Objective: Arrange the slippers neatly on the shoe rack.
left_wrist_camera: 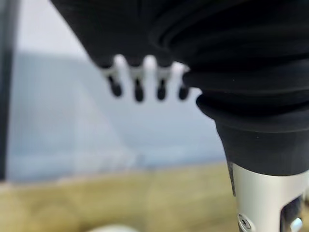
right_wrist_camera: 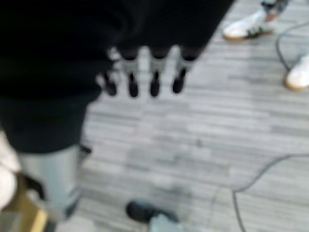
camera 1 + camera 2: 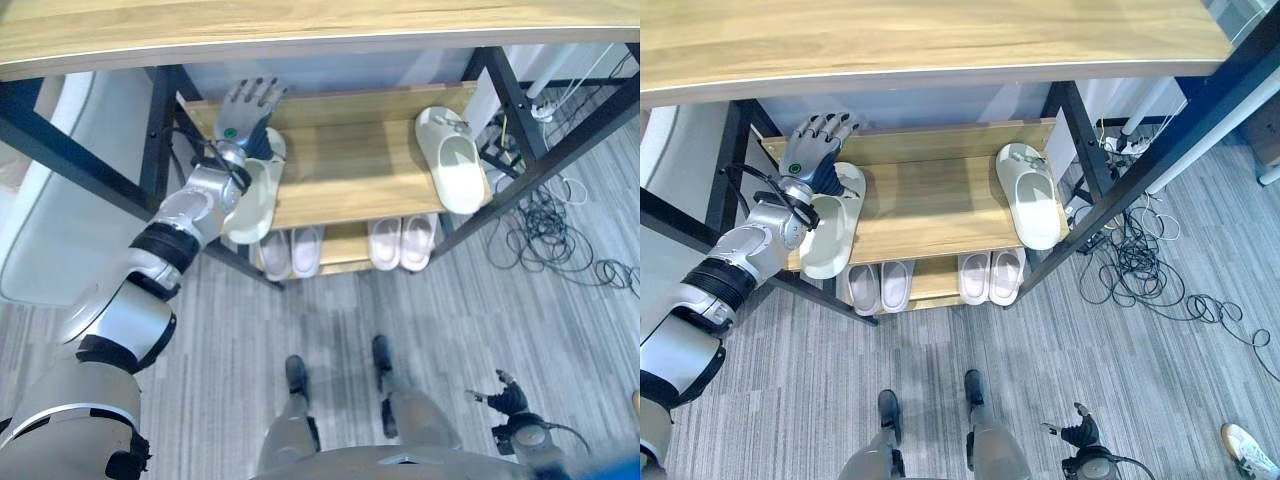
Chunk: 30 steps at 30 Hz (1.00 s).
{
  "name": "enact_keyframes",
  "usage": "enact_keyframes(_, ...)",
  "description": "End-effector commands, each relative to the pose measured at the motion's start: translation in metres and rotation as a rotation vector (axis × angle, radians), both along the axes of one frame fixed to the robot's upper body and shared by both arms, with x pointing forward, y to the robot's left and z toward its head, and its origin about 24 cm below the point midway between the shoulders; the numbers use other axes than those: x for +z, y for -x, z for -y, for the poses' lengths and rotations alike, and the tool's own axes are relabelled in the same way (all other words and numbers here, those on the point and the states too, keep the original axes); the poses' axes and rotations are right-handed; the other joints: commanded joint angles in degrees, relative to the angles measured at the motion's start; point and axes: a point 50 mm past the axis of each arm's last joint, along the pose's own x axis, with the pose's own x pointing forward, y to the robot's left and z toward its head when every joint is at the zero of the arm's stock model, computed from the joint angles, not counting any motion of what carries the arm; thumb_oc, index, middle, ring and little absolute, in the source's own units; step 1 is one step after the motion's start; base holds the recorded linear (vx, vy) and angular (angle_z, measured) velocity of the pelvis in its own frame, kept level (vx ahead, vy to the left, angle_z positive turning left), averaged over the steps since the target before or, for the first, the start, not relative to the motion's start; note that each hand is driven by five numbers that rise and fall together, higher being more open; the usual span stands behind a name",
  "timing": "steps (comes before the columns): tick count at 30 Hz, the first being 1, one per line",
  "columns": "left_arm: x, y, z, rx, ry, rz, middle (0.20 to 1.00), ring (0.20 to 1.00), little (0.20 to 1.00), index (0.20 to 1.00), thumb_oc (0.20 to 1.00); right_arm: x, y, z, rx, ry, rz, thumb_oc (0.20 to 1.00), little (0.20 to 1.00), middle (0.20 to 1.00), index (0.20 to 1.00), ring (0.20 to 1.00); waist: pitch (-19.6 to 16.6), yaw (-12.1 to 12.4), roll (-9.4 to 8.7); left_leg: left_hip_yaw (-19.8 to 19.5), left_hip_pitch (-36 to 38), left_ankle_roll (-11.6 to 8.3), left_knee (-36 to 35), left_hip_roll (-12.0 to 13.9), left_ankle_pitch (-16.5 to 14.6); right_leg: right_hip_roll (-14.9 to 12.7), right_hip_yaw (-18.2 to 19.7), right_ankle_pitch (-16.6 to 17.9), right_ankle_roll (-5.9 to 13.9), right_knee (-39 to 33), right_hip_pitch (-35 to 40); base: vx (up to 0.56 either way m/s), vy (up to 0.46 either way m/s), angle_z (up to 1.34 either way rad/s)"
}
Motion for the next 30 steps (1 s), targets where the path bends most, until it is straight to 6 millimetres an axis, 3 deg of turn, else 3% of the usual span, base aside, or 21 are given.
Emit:
enact_keyframes(1,0.013,0.001,-0.009,0.029,0.089,0.066,1.000,1.000,1.000,1.000,1.000,0.005,0.000,0.009,-0.005,0.024,0.024,1.000,1.000,1.000,1.000,1.000,0.73,1.17,0.93,-4.58,-0.25,0.71,0.77,-2.28,-3.20,-2.37,-2.94,-6.27,3.03,5.08,-1.40,0.02,0.004,0.08)
enact_keyframes(13,0.008,-0.003,-0.033,0.161,0.084,0.042,1.000,1.000,1.000,1.000,1.000,0.007,-0.005,0.006,0.008,0.043,0.038,1.000,1.000,1.000,1.000,1.000,1.16,1.39,0.55,-4.68,-1.73,0.82,0.77,-2.21,-2.76,-2.25,-2.92,-5.87,3.06,4.69,-2.56,0.00,0.001,0.02)
enact_keyframes(22,0.008,-0.008,-0.033,0.183,0.033,0.043,1.000,1.000,1.000,1.000,1.000,0.006,-0.006,0.003,0.016,0.042,0.038,1.000,1.000,1.000,1.000,1.000,1.26,1.19,0.29,-4.77,-2.56,0.94,0.77,-2.10,-2.60,-2.20,-2.65,-5.71,3.06,4.87,-3.46,0.00,0.000,0.00)
enact_keyframes(30,-0.020,-0.012,-0.047,0.286,0.039,-0.052,1.000,1.000,1.000,1.000,1.000,0.008,-0.013,0.002,0.040,0.059,0.051,1.000,1.000,1.000,1.000,1.000,0.63,0.66,-0.29,-4.15,-3.04,0.84,0.77,-1.90,-2.45,-2.05,-2.30,-5.19,3.14,4.61,-4.17,0.00,-0.002,-0.01)
